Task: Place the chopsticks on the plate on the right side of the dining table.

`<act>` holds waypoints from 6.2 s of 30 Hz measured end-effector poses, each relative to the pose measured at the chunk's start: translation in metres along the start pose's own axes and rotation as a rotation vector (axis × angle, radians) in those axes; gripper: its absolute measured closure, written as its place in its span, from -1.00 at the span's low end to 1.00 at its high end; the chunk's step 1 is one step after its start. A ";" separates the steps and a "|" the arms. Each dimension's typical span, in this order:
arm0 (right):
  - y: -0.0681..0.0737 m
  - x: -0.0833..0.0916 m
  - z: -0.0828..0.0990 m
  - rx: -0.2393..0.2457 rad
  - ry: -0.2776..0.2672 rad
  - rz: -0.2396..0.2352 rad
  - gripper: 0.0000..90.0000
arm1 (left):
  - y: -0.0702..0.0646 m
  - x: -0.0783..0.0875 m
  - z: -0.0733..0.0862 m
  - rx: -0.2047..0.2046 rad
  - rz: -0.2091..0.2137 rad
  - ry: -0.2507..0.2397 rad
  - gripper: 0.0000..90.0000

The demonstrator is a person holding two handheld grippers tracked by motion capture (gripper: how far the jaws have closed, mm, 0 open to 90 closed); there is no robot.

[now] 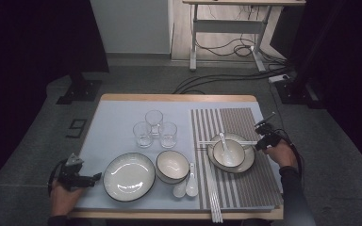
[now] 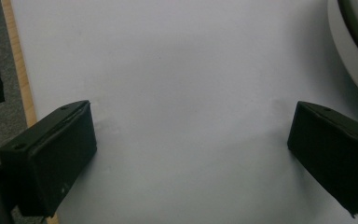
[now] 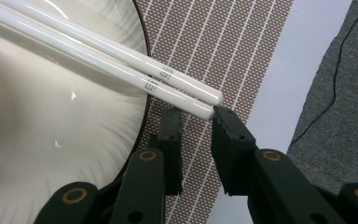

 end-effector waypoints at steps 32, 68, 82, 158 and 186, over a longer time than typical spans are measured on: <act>-0.018 0.019 0.008 -0.066 -0.029 0.005 0.42 | 0.000 0.000 0.000 0.000 0.000 0.000 -0.98; 0.054 0.051 -0.013 0.008 -0.100 -0.168 0.16 | 0.000 0.000 0.000 0.000 0.000 0.000 -0.98; 0.066 0.039 -0.008 0.041 -0.069 -0.154 0.80 | 0.000 0.000 0.000 -0.001 -0.001 0.000 -0.98; 0.018 0.029 -0.006 -0.127 -0.008 -0.063 0.85 | 0.000 0.000 0.000 0.000 0.000 0.000 -0.98; 0.026 0.027 -0.018 -0.139 -0.028 -0.095 0.86 | 0.000 0.000 0.000 0.000 0.000 0.000 -0.98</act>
Point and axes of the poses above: each handheld gripper's, and its own axes: x roughly backward along the jaws, z roughly out of its underside, y roughly to its left, the point moved 5 cm from there along -x, roughly forward along the jaws, and after that the axes turned 9 degrees about z, right-handed, at the moved point
